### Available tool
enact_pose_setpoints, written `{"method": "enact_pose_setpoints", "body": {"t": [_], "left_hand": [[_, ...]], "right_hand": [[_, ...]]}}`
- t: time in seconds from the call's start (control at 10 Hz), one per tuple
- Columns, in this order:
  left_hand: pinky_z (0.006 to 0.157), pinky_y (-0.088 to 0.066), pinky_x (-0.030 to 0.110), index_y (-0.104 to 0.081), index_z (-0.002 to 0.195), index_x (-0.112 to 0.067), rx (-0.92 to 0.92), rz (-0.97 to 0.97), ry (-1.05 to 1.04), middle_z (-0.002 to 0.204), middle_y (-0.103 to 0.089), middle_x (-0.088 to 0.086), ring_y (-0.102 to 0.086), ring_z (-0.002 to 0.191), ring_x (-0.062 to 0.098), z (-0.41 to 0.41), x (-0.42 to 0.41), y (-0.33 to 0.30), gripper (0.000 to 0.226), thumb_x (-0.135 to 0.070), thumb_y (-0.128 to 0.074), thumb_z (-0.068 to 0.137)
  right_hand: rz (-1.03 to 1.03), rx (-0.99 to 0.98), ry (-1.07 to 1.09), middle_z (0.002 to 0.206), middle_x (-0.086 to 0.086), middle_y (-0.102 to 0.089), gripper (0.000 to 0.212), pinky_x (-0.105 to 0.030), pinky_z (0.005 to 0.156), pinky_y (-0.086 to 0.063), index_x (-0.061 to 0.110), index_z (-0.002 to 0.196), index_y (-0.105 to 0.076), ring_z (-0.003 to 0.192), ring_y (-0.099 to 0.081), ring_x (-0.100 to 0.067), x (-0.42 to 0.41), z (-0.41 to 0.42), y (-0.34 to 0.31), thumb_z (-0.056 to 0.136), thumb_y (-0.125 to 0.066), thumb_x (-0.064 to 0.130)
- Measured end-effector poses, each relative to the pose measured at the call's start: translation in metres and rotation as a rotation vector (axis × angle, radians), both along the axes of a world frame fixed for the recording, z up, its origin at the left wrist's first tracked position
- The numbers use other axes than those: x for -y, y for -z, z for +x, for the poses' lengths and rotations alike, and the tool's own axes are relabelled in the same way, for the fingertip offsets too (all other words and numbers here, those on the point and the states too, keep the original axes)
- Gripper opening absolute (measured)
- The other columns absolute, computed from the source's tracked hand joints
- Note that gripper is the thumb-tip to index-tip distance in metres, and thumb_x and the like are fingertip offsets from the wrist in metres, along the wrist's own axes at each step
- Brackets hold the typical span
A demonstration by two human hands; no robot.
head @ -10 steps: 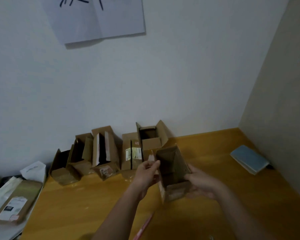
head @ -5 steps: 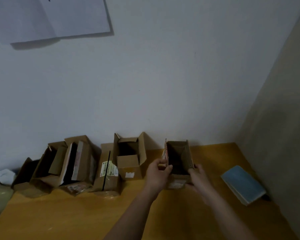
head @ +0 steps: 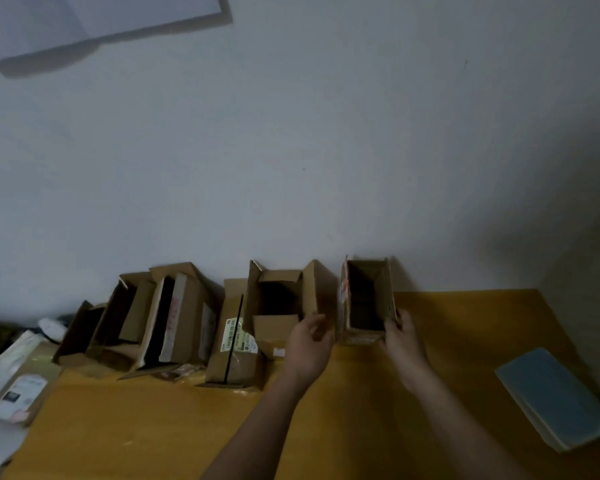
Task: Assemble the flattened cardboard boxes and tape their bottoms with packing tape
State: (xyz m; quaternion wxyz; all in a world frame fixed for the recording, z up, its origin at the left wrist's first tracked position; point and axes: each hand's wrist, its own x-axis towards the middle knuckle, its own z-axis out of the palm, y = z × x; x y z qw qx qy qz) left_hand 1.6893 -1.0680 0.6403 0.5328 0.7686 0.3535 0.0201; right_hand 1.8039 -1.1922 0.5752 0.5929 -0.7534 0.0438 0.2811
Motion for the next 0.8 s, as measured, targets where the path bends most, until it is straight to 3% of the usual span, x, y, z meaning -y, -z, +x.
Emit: {"method": "enact_pose_setpoints", "body": {"t": [0.1, 0.2, 0.3, 0.4, 0.5, 0.6, 0.7, 0.8], "left_hand": [[0.094, -0.051, 0.027, -0.045, 0.141, -0.016, -0.011, -0.063, -0.032, 0.139, -0.053, 0.006, -0.053, 0.122, 0.019, -0.004, -0.010, 0.007, 0.044, -0.011, -0.052, 0.098], [0.081, -0.046, 0.010, -0.046, 0.141, -0.015, -0.024, -0.048, -0.022, 0.140, -0.051, 0.001, -0.050, 0.126, 0.016, -0.007, -0.014, 0.010, 0.044, -0.011, -0.053, 0.098], [0.074, -0.046, 0.007, -0.046, 0.141, -0.013, -0.018, -0.065, -0.024, 0.140, -0.051, 0.003, -0.048, 0.125, 0.014, -0.009, -0.016, 0.011, 0.044, -0.011, -0.053, 0.098], [0.090, -0.045, 0.017, -0.046, 0.141, -0.013, -0.019, -0.088, -0.033, 0.140, -0.052, 0.004, -0.049, 0.127, 0.016, -0.012, -0.017, 0.011, 0.044, -0.010, -0.053, 0.097], [0.087, -0.043, 0.014, -0.047, 0.140, -0.014, -0.004, -0.095, -0.038, 0.141, -0.051, 0.001, -0.047, 0.125, 0.010, -0.016, -0.016, 0.009, 0.044, -0.010, -0.053, 0.097], [0.074, -0.042, 0.009, -0.049, 0.139, -0.014, -0.008, -0.112, -0.056, 0.137, -0.052, 0.002, -0.047, 0.117, 0.006, -0.023, -0.017, 0.003, 0.042, -0.012, -0.053, 0.097], [0.068, -0.042, 0.010, -0.054, 0.133, -0.014, -0.003, -0.101, -0.083, 0.134, -0.055, 0.003, -0.050, 0.118, 0.009, -0.037, -0.018, 0.001, 0.036, -0.016, -0.055, 0.097], [0.073, -0.043, 0.013, -0.058, 0.123, -0.020, 0.021, -0.085, -0.117, 0.125, -0.058, -0.004, -0.053, 0.108, 0.004, -0.056, -0.017, -0.012, 0.026, -0.018, -0.054, 0.098]], "right_hand": [[-0.044, -0.022, -0.112, 0.119, 0.001, -0.057, 0.041, -0.037, 0.085, -0.053, 0.027, 0.144, -0.039, 0.098, -0.058, -0.016, -0.010, 0.001, 0.009, 0.103, -0.044, 0.026], [-0.037, -0.136, -0.202, 0.141, -0.002, -0.048, 0.049, -0.039, 0.096, -0.051, 0.032, 0.149, -0.033, 0.119, -0.053, -0.023, -0.017, -0.001, 0.015, 0.102, -0.047, 0.024], [0.022, -0.198, -0.177, 0.139, -0.003, -0.048, 0.054, -0.029, 0.079, -0.053, 0.037, 0.149, -0.029, 0.113, -0.057, -0.022, -0.021, -0.004, 0.017, 0.102, -0.046, 0.017], [0.091, -0.243, -0.142, 0.140, -0.007, -0.049, 0.063, -0.027, 0.077, -0.054, 0.044, 0.146, -0.030, 0.114, -0.058, -0.022, -0.021, -0.005, 0.020, 0.099, -0.049, 0.007], [0.103, -0.230, -0.129, 0.140, -0.006, -0.050, 0.068, -0.030, 0.084, -0.051, 0.045, 0.146, -0.029, 0.116, -0.056, -0.022, -0.018, -0.005, 0.022, 0.096, -0.050, 0.004], [0.067, -0.196, -0.147, 0.144, -0.004, -0.046, 0.070, -0.035, 0.092, -0.046, 0.040, 0.149, -0.026, 0.123, -0.050, -0.023, -0.015, -0.008, 0.016, 0.094, -0.051, 0.004], [-0.009, -0.150, -0.172, 0.146, -0.007, -0.043, 0.070, -0.038, 0.090, -0.050, 0.037, 0.150, -0.025, 0.121, -0.049, -0.025, -0.011, -0.010, 0.010, 0.094, -0.056, 0.009], [-0.091, -0.062, -0.148, 0.152, -0.009, -0.036, 0.069, -0.047, 0.103, -0.045, 0.029, 0.152, -0.025, 0.132, -0.042, -0.031, -0.004, -0.015, -0.007, 0.094, -0.058, 0.011]]}}
